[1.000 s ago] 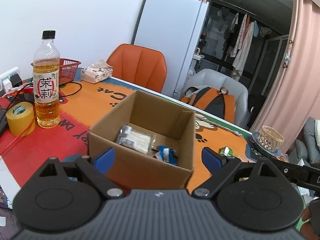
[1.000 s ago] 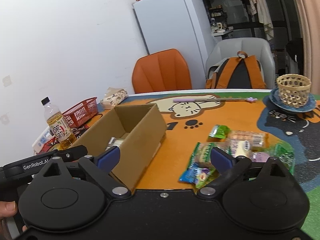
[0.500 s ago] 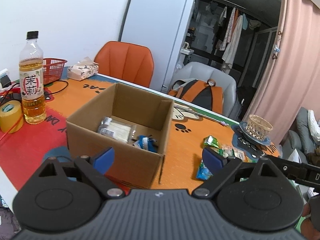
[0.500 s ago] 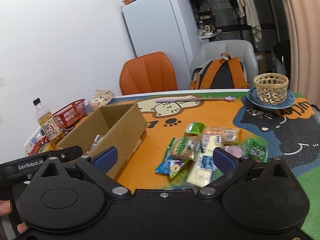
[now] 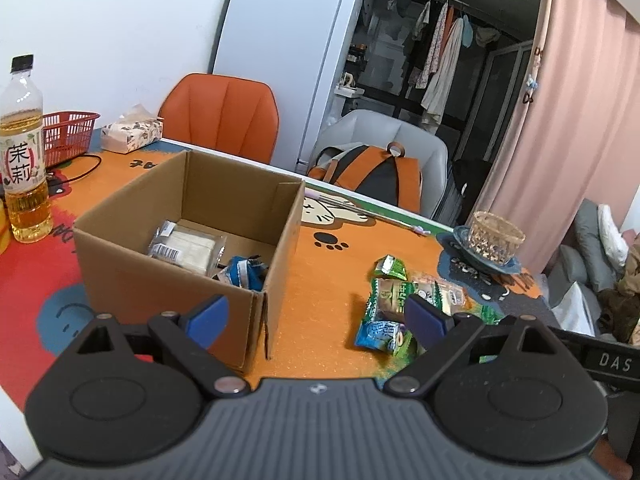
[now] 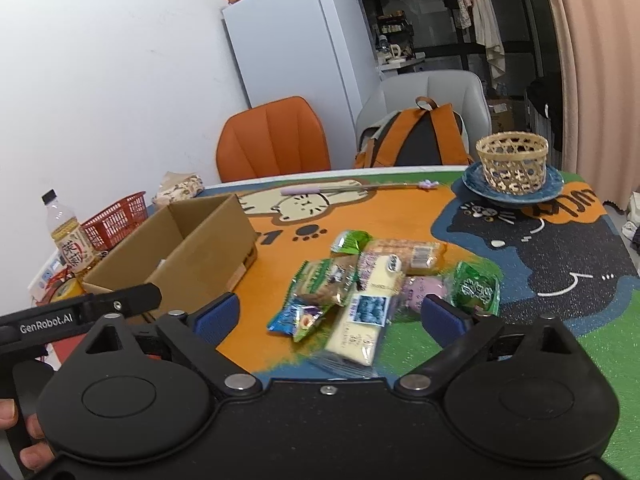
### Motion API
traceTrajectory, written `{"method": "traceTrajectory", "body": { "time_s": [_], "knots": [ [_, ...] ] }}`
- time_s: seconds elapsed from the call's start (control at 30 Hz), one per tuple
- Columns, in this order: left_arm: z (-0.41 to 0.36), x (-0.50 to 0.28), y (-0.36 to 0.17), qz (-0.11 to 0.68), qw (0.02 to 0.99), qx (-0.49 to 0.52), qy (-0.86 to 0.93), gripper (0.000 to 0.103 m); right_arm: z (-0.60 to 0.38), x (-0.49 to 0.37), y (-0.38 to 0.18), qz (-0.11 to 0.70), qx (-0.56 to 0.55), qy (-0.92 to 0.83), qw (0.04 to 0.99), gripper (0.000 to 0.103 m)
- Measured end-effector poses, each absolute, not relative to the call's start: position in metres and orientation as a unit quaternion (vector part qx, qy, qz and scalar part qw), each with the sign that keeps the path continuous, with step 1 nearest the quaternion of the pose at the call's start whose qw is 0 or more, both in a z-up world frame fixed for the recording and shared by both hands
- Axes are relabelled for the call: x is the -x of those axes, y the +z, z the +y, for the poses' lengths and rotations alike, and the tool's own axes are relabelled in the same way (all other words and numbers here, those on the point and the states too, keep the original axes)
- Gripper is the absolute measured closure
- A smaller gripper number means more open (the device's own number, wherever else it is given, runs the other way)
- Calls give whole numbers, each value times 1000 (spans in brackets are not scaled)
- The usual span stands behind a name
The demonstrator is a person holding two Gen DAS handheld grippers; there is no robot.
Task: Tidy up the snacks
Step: 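Move both tools back toward the remaining snack pile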
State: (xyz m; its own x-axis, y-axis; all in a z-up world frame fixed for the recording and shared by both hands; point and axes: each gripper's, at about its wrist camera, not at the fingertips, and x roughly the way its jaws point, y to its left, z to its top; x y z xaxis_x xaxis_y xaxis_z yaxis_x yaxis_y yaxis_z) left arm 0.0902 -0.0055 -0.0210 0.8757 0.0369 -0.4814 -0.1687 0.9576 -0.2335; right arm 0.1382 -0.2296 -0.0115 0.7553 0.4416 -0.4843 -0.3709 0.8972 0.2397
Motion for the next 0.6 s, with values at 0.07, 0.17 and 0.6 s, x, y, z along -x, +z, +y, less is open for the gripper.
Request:
{"method": "traceTrajectory", "body": {
  "time_s": [0.07, 0.17, 0.6],
  "knots": [
    [-8, -95, -23, 250, 958, 134, 48, 11, -231, -142, -16, 280, -68, 216, 933, 13],
    [-15, -100, -27, 253, 958, 127, 44, 11, -232, -146, -23, 288, -73, 214, 931, 15],
    [-32, -125, -50, 279, 952, 127, 20, 27, -222, -171, -46, 321, -67, 213, 920, 33]
  ]
}}
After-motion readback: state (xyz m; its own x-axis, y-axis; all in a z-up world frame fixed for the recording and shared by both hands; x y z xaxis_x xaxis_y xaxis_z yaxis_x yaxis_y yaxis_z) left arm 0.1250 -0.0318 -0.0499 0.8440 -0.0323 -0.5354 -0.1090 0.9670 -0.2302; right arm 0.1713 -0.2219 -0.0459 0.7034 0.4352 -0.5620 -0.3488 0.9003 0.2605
